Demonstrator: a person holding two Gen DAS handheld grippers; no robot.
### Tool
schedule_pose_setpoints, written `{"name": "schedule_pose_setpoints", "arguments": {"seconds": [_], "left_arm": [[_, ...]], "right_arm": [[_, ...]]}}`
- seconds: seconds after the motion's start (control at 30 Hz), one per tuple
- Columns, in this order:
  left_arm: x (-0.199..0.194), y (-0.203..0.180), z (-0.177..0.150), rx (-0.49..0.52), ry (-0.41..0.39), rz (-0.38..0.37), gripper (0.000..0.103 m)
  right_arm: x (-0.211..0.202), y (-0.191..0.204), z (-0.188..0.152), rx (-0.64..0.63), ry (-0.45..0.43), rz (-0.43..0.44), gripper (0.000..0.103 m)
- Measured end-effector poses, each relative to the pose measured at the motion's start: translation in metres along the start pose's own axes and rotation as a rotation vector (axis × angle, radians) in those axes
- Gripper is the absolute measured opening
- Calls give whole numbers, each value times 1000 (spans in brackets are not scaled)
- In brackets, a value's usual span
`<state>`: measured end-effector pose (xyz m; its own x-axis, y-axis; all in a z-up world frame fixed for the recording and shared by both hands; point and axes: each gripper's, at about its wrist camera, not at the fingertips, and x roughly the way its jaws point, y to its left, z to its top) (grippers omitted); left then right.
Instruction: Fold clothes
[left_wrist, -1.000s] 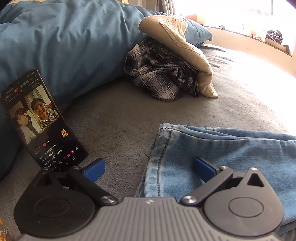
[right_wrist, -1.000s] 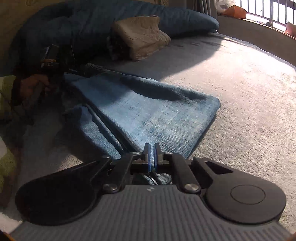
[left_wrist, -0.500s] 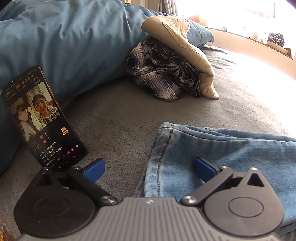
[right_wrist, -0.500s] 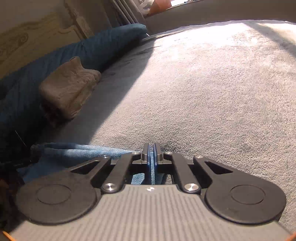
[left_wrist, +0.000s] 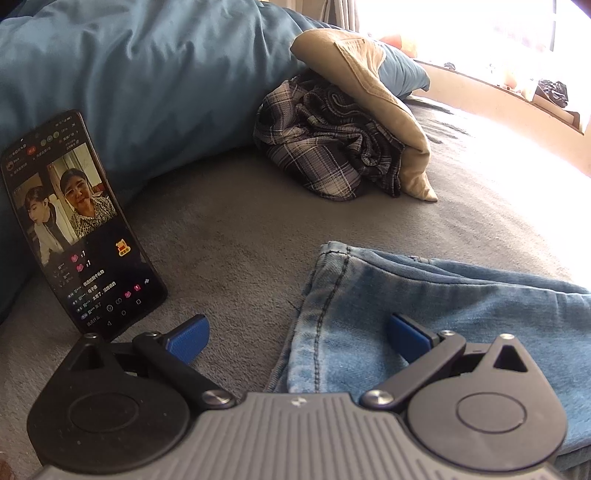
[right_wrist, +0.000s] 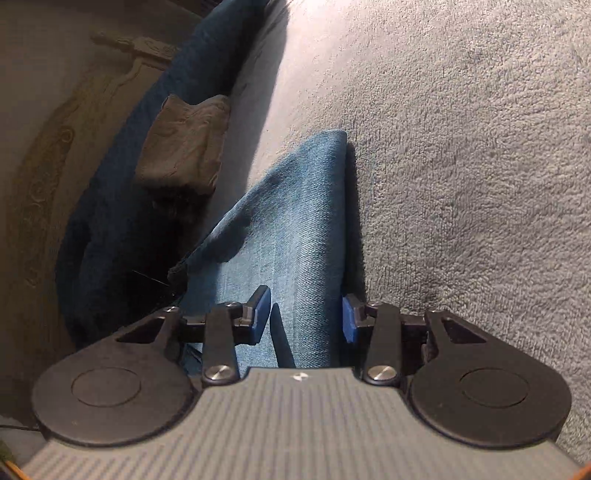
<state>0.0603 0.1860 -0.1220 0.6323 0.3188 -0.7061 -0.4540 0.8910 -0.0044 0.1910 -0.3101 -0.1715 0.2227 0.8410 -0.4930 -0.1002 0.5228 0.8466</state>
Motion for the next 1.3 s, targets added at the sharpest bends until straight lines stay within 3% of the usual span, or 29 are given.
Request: {"name": "schedule_pose_setpoints", "arguments": {"seconds": [0.17, 0.33, 0.43, 0.63, 0.9, 1.13, 1.3], "left_arm": [[1, 2, -2, -18, -1, -13, 103], [4, 8, -5, -43, -1, -34, 103], [5, 8, -7, -46, -7, -34, 103], [4, 7, -6, -54, 11, -21, 103], [0, -12, -3, -26, 41, -38, 103], [-4, -71, -1, 67, 86, -167, 103], [-7, -113, 1, 132, 119, -262, 102]], "right_arm": [[13, -11, 10, 60, 31, 77, 22], [26, -18, 16, 121, 60, 175, 18], [38, -13, 19, 121, 67, 181, 16], [23, 28, 8, 60, -42, 22, 11], [-23, 35, 12, 46, -139, 35, 5], [-65, 26, 9, 44, -202, -10, 4], [-122, 7, 13, 39, -248, -108, 4]]}}
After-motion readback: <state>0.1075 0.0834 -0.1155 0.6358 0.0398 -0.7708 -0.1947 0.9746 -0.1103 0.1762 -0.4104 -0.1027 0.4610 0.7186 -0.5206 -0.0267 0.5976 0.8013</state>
